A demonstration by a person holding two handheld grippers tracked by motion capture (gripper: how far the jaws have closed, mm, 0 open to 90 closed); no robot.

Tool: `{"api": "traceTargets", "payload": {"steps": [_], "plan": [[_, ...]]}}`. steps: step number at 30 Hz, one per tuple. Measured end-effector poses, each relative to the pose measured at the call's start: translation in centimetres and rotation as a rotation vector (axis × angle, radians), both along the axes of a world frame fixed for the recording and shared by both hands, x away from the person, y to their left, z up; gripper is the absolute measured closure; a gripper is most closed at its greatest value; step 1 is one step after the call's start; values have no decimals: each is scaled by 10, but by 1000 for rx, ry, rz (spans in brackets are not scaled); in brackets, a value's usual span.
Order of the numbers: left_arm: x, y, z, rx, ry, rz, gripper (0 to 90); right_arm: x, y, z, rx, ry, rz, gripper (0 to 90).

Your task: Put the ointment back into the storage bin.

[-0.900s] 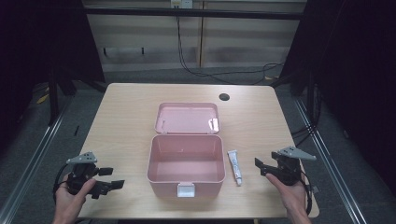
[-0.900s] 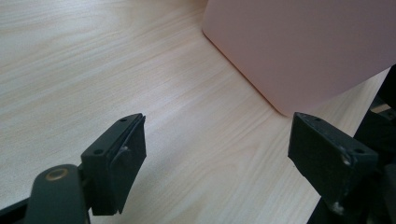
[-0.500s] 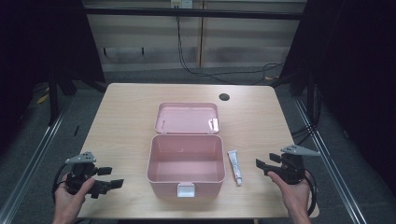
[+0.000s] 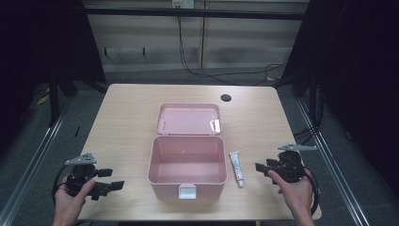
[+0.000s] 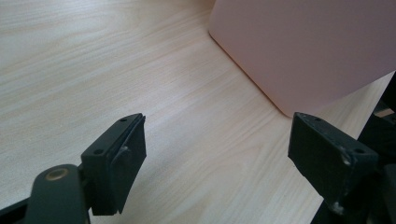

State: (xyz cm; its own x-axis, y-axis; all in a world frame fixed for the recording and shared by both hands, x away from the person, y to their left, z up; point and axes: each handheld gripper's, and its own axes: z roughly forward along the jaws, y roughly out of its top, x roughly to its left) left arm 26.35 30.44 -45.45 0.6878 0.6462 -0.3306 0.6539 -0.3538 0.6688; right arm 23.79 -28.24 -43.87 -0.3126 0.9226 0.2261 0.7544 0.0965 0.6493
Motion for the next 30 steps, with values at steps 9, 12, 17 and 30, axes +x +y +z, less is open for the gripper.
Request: {"api": "traceTargets", "payload": {"steps": [9,12,17,30], "plan": [[1,1,0,-1,4,7,191,11,19,7,-53,22,98,514],[0,1,0,-2,4,6,191,17,22,12,-52,64,106,514],[0,1,0,-2,4,6,191,25,26,12,-13,181,125,487],[0,1,0,1,2,7,191,43,42,7,-87,341,150,515]]}}
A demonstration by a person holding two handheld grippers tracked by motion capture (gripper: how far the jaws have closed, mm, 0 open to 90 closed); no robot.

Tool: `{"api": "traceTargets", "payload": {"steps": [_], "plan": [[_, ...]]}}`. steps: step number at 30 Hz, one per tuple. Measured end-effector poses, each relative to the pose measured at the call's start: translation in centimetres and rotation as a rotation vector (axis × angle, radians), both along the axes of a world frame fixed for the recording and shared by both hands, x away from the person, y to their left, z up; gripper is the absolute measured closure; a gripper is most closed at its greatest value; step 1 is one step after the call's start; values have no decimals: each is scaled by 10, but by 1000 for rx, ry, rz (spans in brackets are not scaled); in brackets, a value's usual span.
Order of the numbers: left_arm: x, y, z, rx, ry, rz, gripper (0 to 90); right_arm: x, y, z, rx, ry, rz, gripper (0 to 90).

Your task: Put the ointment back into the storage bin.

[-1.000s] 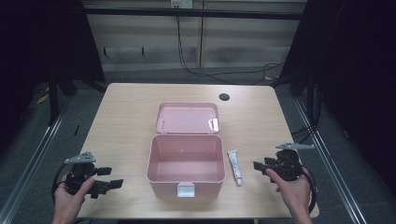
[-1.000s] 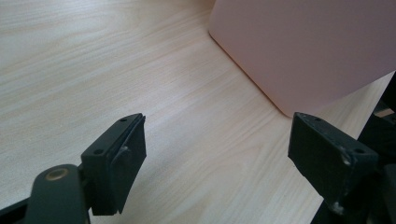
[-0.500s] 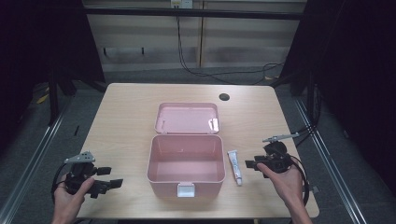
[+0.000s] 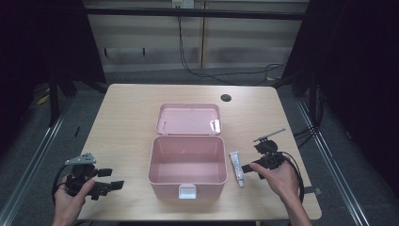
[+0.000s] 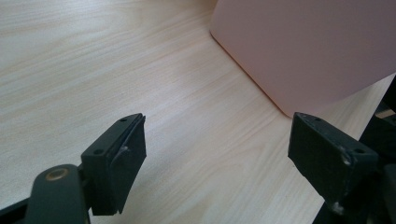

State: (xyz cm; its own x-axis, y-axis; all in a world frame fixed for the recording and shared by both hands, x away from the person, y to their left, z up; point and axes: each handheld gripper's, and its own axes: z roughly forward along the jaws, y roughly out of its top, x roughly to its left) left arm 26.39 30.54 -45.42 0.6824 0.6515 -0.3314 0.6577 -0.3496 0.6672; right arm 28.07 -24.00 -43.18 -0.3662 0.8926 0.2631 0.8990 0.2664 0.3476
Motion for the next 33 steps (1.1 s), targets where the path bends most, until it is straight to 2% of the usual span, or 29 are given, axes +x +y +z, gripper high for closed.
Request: {"api": "traceTargets", "payload": {"steps": [9,12,14,16,17,22,28,33], "plan": [[0,-1,0,3,-1,-1,191,12,13,-3,-58,83,33,585],[0,0,0,2,-2,-1,191,15,16,-4,-62,98,30,619],[0,0,0,0,-1,-1,191,19,18,-6,-54,127,30,646],[-1,0,0,-1,1,0,191,20,20,-7,-59,134,29,651],[-1,0,0,1,0,-3,191,23,22,-8,-71,154,32,657],[0,-1,0,0,0,-3,191,28,24,-9,-83,172,25,659],[0,0,0,-1,-1,-2,191,34,32,-18,-127,224,18,649],[0,-1,0,-1,0,-5,191,38,35,-21,-142,241,8,654]]}}
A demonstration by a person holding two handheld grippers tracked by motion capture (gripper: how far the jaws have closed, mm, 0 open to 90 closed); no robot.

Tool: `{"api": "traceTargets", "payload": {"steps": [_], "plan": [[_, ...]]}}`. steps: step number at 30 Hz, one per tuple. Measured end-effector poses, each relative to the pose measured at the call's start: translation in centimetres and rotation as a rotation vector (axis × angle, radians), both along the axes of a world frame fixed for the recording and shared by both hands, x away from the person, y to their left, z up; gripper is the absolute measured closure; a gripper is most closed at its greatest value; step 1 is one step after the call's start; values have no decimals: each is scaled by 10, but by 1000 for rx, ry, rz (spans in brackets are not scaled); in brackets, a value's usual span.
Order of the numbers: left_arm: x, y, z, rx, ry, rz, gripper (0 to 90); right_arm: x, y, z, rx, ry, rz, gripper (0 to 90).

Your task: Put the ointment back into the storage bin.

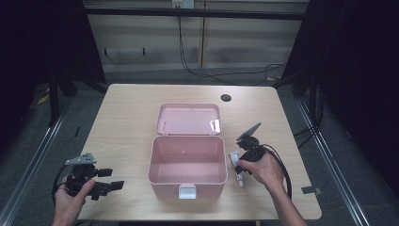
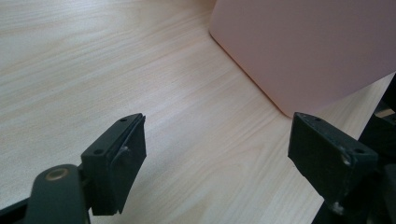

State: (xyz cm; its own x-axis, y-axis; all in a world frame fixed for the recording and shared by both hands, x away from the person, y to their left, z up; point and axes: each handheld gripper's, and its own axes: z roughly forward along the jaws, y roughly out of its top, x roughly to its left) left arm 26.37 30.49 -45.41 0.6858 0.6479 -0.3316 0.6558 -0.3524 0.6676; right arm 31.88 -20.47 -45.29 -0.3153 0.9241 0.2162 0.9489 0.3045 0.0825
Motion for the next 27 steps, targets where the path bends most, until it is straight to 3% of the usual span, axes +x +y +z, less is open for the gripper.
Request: {"api": "traceTargets", "payload": {"steps": [9,16,27], "plan": [[0,0,0,-1,2,3,191,4,6,-4,-12,9,-1,644],[0,0,0,1,-2,0,191,5,12,-11,-85,23,14,666],[0,0,0,0,0,0,191,6,14,-14,-111,28,32,688]]}}
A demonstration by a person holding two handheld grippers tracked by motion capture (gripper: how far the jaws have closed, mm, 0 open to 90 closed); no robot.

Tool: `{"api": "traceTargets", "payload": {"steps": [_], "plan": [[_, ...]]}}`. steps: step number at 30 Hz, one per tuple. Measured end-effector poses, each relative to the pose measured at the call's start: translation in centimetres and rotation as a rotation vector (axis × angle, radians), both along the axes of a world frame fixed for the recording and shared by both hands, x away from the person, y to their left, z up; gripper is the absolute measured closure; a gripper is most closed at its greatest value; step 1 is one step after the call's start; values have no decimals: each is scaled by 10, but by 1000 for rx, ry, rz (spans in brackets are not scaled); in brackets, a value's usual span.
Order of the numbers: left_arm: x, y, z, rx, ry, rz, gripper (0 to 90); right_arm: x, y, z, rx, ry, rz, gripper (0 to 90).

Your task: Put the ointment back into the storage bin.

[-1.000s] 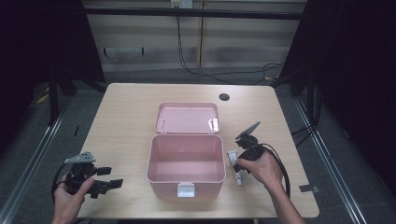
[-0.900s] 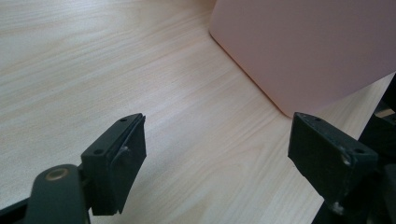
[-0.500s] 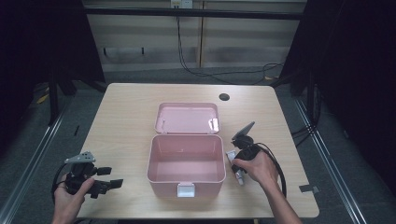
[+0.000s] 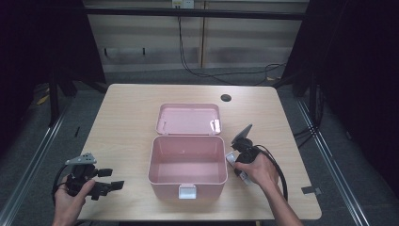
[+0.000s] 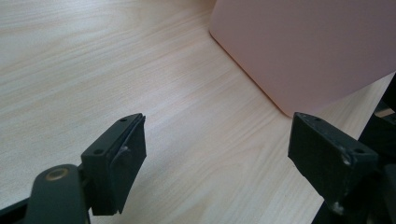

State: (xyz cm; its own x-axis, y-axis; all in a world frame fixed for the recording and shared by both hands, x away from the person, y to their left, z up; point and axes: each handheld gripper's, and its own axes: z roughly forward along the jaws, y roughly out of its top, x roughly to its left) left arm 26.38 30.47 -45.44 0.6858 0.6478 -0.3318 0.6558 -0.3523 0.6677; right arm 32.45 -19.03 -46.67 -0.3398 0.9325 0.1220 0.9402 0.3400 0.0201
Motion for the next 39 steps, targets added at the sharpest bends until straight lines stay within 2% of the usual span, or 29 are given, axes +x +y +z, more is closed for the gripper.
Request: {"api": "traceTargets", "payload": {"steps": [8,12,21,25,28,39], "plan": [[0,-1,0,5,2,1,191,0,-1,4,-3,-12,21,718],[0,-1,0,4,2,-1,191,0,-1,5,-14,-4,34,719],[0,0,0,6,-1,0,191,0,-1,10,0,-16,51,719],[0,-1,0,4,1,-1,191,-1,-3,15,3,-18,90,719],[0,-1,0,3,2,-1,191,-2,-5,16,20,-16,98,718],[0,0,0,2,0,-2,191,-4,-13,26,25,-28,132,718]]}}
